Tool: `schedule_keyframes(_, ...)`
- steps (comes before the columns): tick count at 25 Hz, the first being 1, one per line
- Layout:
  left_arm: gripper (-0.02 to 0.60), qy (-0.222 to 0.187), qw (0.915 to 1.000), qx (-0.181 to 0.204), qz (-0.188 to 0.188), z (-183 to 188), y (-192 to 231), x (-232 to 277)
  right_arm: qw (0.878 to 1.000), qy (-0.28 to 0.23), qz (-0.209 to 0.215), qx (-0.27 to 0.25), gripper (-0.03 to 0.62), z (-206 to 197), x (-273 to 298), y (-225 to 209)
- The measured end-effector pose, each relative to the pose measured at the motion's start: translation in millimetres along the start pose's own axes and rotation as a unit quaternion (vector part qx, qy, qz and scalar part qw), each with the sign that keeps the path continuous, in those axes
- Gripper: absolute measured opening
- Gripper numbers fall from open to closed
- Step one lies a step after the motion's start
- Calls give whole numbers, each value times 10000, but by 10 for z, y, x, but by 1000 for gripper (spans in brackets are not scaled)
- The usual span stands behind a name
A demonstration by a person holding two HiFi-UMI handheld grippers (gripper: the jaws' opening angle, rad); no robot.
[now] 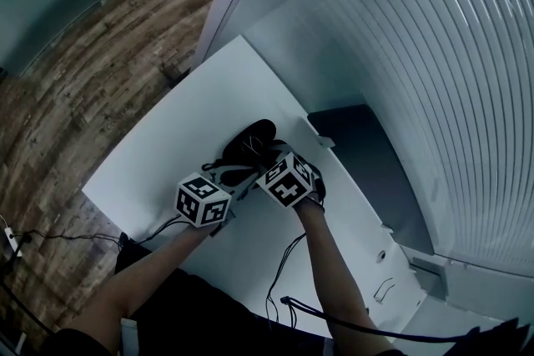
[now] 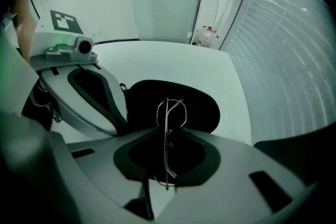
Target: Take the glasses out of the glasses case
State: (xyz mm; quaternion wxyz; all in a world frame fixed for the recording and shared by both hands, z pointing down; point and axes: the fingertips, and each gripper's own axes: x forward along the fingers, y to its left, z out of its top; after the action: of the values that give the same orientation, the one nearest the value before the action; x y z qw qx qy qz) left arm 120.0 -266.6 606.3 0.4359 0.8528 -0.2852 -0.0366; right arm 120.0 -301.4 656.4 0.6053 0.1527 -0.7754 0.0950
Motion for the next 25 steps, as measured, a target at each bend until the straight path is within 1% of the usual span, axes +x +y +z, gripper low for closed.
schedule_keyframes(1,6,-11,10000,6,-8,7,-10,0,10000,-21,-26,-13,77,4,-13,1)
schedule_keyframes(2,6,-23,10000,15,-14,16,-19,-2,10000,-45,-48,-24,41,10,-26,4)
schedule_keyframes(14,6,-29,9998,163,-53,41,-138,-78,9997,-195,-120,11,40,50,-156,76)
schedule_keyframes(25,6,16,9990,441,-64,77,-319,-179,9992,-325,-234,29,38,82,-344,169)
